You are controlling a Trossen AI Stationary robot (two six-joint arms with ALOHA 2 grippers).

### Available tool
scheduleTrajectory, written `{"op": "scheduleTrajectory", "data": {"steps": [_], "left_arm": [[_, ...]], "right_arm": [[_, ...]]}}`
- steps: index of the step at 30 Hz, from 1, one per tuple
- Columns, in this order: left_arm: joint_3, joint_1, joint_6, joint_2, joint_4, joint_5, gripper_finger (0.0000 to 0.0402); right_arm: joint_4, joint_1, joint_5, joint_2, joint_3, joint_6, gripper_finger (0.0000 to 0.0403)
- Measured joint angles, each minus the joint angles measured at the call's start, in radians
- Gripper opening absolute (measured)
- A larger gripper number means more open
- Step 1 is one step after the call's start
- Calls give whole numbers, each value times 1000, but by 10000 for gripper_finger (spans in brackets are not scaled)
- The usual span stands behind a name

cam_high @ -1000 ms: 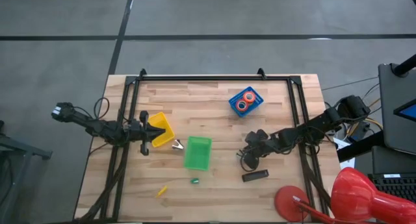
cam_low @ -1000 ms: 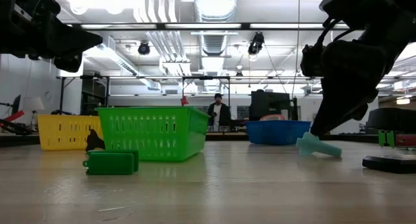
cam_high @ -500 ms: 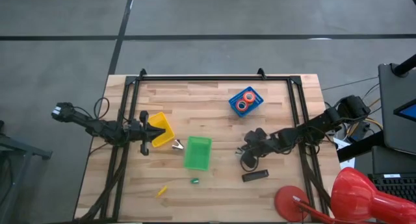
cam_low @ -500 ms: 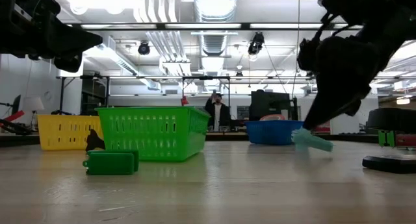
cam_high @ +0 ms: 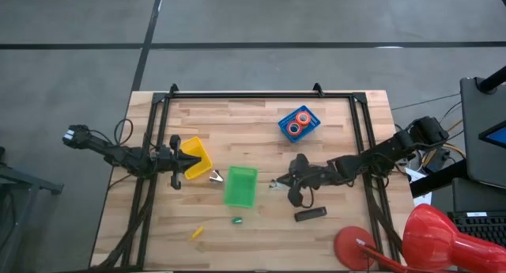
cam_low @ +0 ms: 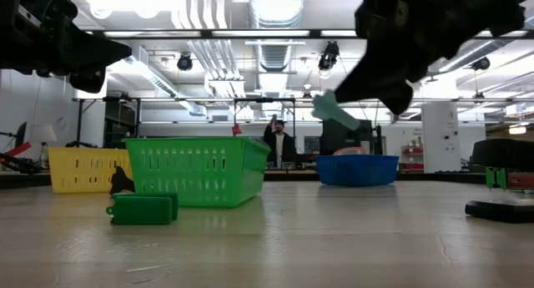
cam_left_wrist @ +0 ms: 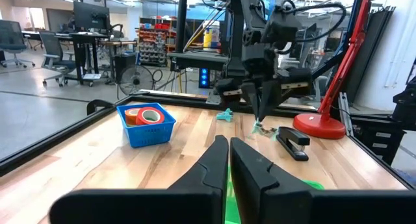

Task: Pick and place Stapler, Stapler remover, tape
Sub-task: Put the left light blue staple remover into the green bin

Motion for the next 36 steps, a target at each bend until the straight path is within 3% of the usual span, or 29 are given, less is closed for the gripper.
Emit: {"op": "scheduleTrajectory", "data": {"steps": [10,20,26,36], "left_arm": [[0,0,0,0,0,0,21],[0,0,0,0,0,0,21],[0,0,0,1,0,0,18],[0,0,0,2,0,0,19]], "right_arm": [[-1,-63,-44,183,210,-192,8],[-46,-131,-92,338,384,-283,8],[-61,-141,-93,421,446,-312,8],[-79,-145,-96,453,470,-315,8]]}}
